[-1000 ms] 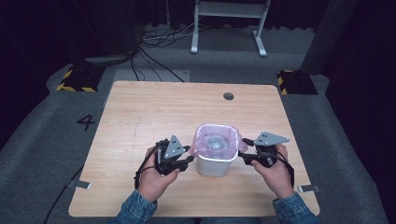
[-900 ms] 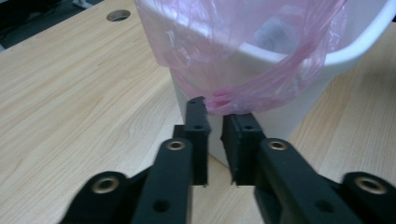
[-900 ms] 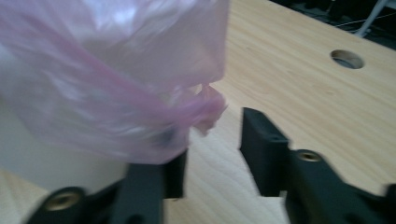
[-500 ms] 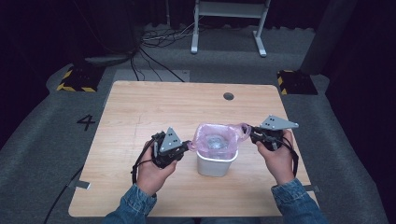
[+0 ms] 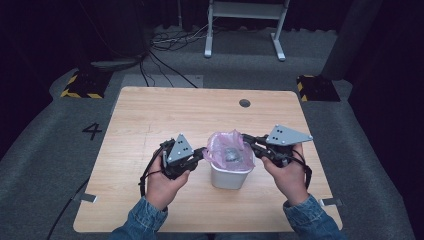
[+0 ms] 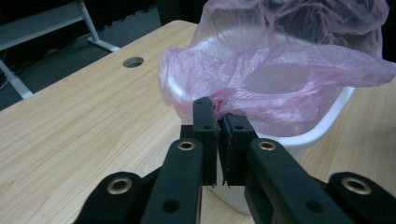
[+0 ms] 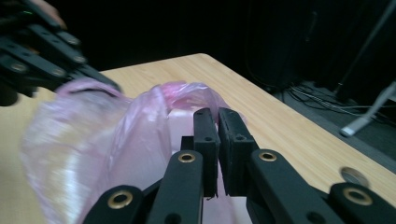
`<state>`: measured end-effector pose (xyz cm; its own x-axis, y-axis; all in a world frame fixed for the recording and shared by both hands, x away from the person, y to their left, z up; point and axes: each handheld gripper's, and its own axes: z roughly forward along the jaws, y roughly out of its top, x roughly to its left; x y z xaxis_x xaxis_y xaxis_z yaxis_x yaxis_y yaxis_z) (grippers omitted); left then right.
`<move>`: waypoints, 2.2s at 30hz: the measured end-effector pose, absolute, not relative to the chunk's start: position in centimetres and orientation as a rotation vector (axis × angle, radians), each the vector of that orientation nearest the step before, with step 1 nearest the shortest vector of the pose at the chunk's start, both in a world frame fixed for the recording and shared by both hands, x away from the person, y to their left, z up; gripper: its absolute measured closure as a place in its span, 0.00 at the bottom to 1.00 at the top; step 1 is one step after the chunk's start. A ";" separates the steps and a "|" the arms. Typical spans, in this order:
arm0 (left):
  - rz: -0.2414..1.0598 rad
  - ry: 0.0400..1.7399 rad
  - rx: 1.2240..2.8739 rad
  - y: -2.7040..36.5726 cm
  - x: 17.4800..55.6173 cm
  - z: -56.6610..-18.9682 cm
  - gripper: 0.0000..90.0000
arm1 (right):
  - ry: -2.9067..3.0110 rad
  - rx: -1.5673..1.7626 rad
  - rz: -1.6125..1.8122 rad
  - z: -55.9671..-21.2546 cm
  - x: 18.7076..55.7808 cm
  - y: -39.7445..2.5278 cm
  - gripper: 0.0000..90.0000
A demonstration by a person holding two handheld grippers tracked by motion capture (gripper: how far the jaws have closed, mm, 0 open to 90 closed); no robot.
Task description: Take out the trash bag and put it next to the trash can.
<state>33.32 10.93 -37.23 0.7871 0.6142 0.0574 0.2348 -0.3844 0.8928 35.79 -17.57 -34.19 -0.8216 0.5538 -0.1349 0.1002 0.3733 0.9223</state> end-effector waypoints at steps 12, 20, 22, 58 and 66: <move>0.447 0.523 1.994 8.2 33.8 -36.9 0.64 | 2.319 0.452 1.479 -34.5 35.1 -14.8 0.97; 0.397 0.485 2.010 6.5 33.9 -37.1 0.68 | 2.366 0.367 1.489 -34.7 34.8 -13.5 0.95; 0.407 0.503 2.019 6.2 33.8 -37.1 0.72 | 2.363 0.348 1.499 -34.7 34.7 -13.2 0.93; 0.352 0.528 1.953 6.2 33.9 -35.9 0.97 | 2.614 0.483 1.240 -36.4 36.8 -14.1 0.84; 0.457 0.598 1.909 8.3 33.4 -36.3 0.39 | 2.594 0.511 1.237 -36.3 36.6 -14.4 0.98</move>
